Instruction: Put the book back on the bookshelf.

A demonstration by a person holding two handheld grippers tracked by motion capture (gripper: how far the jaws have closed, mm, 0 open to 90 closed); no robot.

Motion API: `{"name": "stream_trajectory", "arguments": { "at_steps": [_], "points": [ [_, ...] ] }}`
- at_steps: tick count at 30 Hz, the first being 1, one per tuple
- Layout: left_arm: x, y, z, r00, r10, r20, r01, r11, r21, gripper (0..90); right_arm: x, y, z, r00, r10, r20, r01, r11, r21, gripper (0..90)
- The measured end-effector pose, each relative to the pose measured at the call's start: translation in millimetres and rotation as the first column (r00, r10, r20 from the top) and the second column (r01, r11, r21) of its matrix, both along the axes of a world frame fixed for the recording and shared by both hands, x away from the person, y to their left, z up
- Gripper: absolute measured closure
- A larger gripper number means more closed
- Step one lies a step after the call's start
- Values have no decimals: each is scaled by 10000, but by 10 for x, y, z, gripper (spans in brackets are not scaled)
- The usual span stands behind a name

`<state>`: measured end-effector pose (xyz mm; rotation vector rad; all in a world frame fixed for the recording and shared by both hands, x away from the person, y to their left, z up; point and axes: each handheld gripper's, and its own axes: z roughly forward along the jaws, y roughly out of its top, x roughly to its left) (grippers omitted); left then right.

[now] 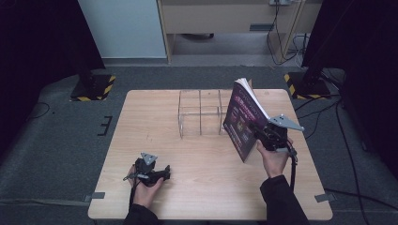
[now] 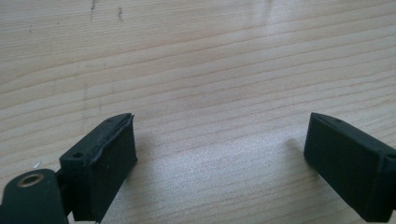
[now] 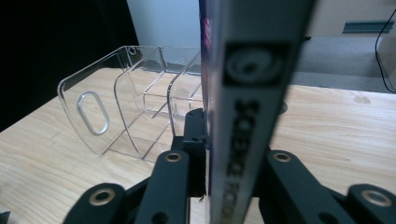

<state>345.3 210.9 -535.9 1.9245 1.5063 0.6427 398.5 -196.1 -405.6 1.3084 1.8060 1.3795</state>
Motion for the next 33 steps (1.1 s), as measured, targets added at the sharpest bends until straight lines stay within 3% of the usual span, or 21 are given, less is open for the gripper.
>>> {"name": "stream_trajectory", "arguments": {
  "at_steps": [5, 14, 24, 33],
  "points": [
    [0, 0, 0, 10000, -2, -2, 2, 10000, 3, 82, 26, 15, 26, 9997, -112, -237, 110, 9999, -79, 823],
    [1, 0, 0, 10000, 5, 5, -5, 10000, -6, 82, 55, 124, 78, 9995, -222, 214, 228, 9994, -256, 828],
    [1, -1, 0, 10000, 5, 8, -5, 10000, -11, 82, 295, 243, 109, 9964, -577, 616, 600, 9976, -356, 828],
    [1, 1, 0, 10000, 6, 10, -6, 10000, 10, 82, 488, 297, 33, 9912, -1031, 836, 1057, 9940, -269, 828]
  ]
}}
